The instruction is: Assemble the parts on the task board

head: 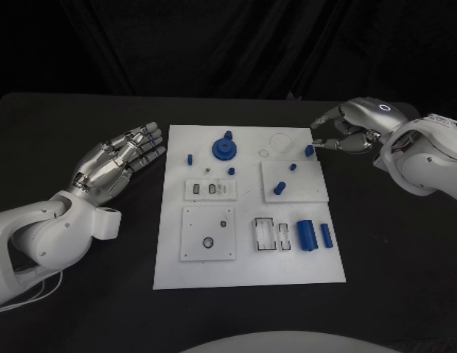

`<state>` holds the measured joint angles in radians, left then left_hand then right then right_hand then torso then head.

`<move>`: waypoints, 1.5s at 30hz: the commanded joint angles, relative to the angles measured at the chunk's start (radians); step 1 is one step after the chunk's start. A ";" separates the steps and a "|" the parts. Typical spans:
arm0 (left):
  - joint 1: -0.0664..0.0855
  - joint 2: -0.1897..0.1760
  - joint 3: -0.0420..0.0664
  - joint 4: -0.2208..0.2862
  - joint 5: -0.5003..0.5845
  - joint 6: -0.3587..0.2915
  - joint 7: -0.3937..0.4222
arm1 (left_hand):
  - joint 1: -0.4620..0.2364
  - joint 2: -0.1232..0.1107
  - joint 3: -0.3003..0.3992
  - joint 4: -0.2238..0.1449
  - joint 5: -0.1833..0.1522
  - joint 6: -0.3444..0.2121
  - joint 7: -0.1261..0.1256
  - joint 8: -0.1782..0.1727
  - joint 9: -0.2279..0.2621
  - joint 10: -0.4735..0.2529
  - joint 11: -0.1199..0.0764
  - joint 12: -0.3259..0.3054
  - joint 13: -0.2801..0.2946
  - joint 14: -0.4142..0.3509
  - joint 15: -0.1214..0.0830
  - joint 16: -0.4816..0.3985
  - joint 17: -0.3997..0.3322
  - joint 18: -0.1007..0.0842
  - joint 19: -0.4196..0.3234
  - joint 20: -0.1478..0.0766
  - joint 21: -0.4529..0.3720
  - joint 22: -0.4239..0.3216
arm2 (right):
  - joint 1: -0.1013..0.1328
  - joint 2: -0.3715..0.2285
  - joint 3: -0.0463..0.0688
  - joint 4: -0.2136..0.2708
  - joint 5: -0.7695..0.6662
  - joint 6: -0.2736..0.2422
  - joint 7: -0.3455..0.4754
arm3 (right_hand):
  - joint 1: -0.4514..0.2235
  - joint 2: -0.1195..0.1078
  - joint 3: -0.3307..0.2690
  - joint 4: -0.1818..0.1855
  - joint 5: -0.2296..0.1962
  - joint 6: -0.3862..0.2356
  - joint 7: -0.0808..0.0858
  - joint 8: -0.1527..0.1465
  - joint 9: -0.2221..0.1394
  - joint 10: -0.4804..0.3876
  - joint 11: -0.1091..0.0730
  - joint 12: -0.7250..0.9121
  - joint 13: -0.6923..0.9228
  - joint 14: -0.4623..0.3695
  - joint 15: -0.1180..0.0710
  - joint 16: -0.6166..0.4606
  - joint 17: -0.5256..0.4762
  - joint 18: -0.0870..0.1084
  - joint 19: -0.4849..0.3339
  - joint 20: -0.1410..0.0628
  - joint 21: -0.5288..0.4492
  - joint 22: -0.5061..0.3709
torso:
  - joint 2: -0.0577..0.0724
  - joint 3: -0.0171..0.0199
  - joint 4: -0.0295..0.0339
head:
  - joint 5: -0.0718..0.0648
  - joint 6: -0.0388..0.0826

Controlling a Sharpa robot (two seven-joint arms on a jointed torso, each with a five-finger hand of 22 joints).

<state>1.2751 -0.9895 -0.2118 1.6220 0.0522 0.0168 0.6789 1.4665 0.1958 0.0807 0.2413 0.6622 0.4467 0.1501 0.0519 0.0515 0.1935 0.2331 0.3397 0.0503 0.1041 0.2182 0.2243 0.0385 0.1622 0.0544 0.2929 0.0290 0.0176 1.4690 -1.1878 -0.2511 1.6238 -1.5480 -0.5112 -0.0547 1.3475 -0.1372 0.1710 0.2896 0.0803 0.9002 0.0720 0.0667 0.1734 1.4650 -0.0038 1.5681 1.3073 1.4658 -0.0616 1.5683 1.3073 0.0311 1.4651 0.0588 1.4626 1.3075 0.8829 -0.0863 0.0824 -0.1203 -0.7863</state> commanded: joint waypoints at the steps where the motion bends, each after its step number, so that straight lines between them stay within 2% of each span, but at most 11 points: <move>1: -0.002 -0.001 0.001 0.003 -0.003 0.020 0.157 | -0.005 -0.010 0.011 0.000 0.001 0.002 0.007 0.005 0.001 0.003 0.008 0.005 0.001 0.000 0.011 0.009 0.001 -0.022 0.001 0.003 -0.004 0.000 | -0.004 0.000 0.001 -0.005 0.004 0.014 -0.031 | -0.011 0.000 -0.007 0.001 -0.007 -0.006 0.001 -0.004 -0.001 0.106 -0.006 0.003 0.263 0.105 -0.003 0.003 0.263 0.000 0.031 -0.009 -0.002 0.218 | 0.001 -0.0007 -0.0014 | 0.003 -0.002; 4: -0.002 -0.002 0.001 0.006 -0.003 0.021 0.160 | -0.006 -0.010 0.014 0.000 0.001 0.003 0.007 0.006 0.001 0.003 0.010 0.005 0.001 0.002 0.013 0.011 0.001 -0.023 0.002 0.003 -0.003 0.000 | -0.005 0.002 0.001 -0.011 0.004 0.026 -0.038 | -0.005 0.000 -0.006 -0.001 -0.004 0.004 0.005 0.003 0.000 0.106 -0.004 0.003 0.263 0.105 -0.002 0.003 0.263 0.000 0.030 -0.009 -0.003 0.218 | 0.001 -0.0025 -0.0036 | 0.005 -0.003; 9: -0.002 -0.005 0.001 0.009 -0.003 0.022 0.160 | -0.006 -0.010 0.014 0.000 0.001 0.003 0.007 0.006 0.001 0.003 0.010 0.005 0.001 0.002 0.013 0.011 0.001 -0.023 0.002 0.003 -0.003 0.000 | -0.011 0.007 0.001 -0.019 0.004 0.036 -0.043 | -0.001 -0.001 -0.006 -0.001 -0.002 0.011 0.006 0.006 0.000 0.106 -0.003 0.003 0.263 0.105 -0.001 0.003 0.263 0.001 0.029 -0.008 -0.005 0.217 | -0.001 -0.0039 -0.0005 | 0.004 -0.002; 17: -0.002 -0.003 0.001 0.008 -0.003 0.023 0.161 | -0.007 -0.011 0.016 0.000 0.001 0.003 0.007 0.006 0.001 0.003 0.011 0.005 0.001 0.002 0.014 0.013 0.002 -0.025 0.002 0.003 -0.004 0.000 | -0.023 0.011 0.001 -0.025 0.004 0.042 -0.046 | 0.001 -0.002 -0.007 -0.001 -0.002 0.015 0.007 0.008 0.001 0.106 -0.002 0.003 0.263 0.105 0.000 0.003 0.263 0.001 0.028 -0.008 -0.008 0.216 | -0.002 -0.0050 0.0007 | 0.003 -0.005; 24: -0.003 -0.001 0.001 0.008 -0.003 0.027 0.160 | -0.007 -0.011 0.017 0.000 0.001 0.002 0.007 0.005 0.001 0.003 0.012 0.005 0.001 0.002 0.014 0.013 0.002 -0.025 0.002 0.003 -0.004 0.000 | -0.035 0.019 0.001 -0.033 0.004 0.051 -0.045 | 0.023 -0.003 -0.003 -0.004 0.019 0.028 0.009 0.012 0.001 0.106 0.000 0.003 0.263 0.105 0.002 0.003 0.263 0.003 0.024 -0.005 -0.016 0.214 | -0.002 -0.0028 -0.0009 | 0.005 -0.006; 28: -0.003 -0.001 0.001 0.005 -0.003 0.027 0.161 | -0.008 -0.011 0.020 -0.001 0.001 0.001 0.008 0.005 0.001 0.002 0.013 0.004 0.001 0.002 0.016 0.014 0.002 -0.027 0.002 0.003 -0.004 0.000 | -0.040 0.026 0.001 -0.040 0.004 0.053 -0.045 | 0.032 -0.004 -0.001 -0.005 0.030 0.027 0.009 0.010 0.000 0.106 0.000 0.003 0.263 0.105 0.003 0.003 0.263 0.004 0.022 -0.005 -0.020 0.213 | -0.001 -0.0032 -0.0011 | 0.004 -0.005; 33: -0.003 -0.001 0.001 0.004 -0.003 0.028 0.161 | -0.008 -0.011 0.020 -0.001 0.001 0.001 0.008 0.005 0.001 0.002 0.013 0.004 0.001 0.002 0.016 0.014 0.002 -0.027 0.002 0.003 -0.004 0.000 | -0.044 0.034 0.001 -0.046 0.004 0.054 -0.046 | 0.058 -0.005 0.004 -0.008 0.063 0.026 0.010 0.007 -0.003 0.103 0.001 0.001 0.261 0.105 0.004 0.003 0.263 0.005 0.019 -0.004 -0.027 0.212 | -0.001 -0.0024 -0.0017 | 0.005 -0.005; 41: -0.003 0.000 0.001 0.001 -0.003 0.029 0.160 | -0.008 -0.011 0.020 -0.001 0.001 0.001 0.008 0.005 0.001 0.002 0.013 0.004 0.001 0.002 0.016 0.014 0.002 -0.027 0.002 0.003 -0.004 0.000 | -0.045 0.040 0.001 -0.051 0.004 0.060 -0.051 | 0.076 -0.008 0.007 -0.013 0.073 0.020 0.011 0.003 -0.005 0.095 0.002 -0.004 0.255 0.102 0.004 -0.002 0.258 0.008 0.011 -0.003 -0.040 0.207 | -0.001 -0.0007 -0.0041 | 0.007 -0.007; 45: -0.003 0.000 0.001 0.001 -0.003 0.030 0.159 | -0.008 -0.011 0.020 -0.001 0.001 0.001 0.008 0.005 0.001 0.002 0.013 0.004 0.001 0.002 0.016 0.014 0.002 -0.027 0.002 0.003 -0.004 0.000 | -0.046 0.043 0.001 -0.052 0.004 0.060 -0.053 | 0.079 -0.009 0.007 -0.013 0.074 0.018 0.012 0.002 -0.006 0.092 0.002 -0.007 0.252 0.100 0.005 -0.006 0.254 0.010 0.007 -0.003 -0.046 0.205 | -0.001 -0.0015 -0.0014 | 0.005 -0.010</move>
<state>1.2744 -0.9911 -0.2118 1.6222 0.0526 0.0277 0.6789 1.4618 0.1911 0.0944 0.2414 0.6622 0.4467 0.1500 0.0519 0.0512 0.1933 0.2401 0.3397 0.0501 0.1075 0.2288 0.2313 0.0389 0.1463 0.0544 0.2930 0.0290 0.0176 1.4258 -1.1453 -0.2508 1.5725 -1.5423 -0.4568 -0.0815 1.4163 -0.1474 0.1782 0.2825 0.1505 0.9222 0.0826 0.0727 0.1683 1.4649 -0.0037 1.5681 1.3077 1.4658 -0.0616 1.5683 1.3073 0.0314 1.4651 0.0589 1.4198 1.3076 0.8820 -0.0875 0.0793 -0.1132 -0.7950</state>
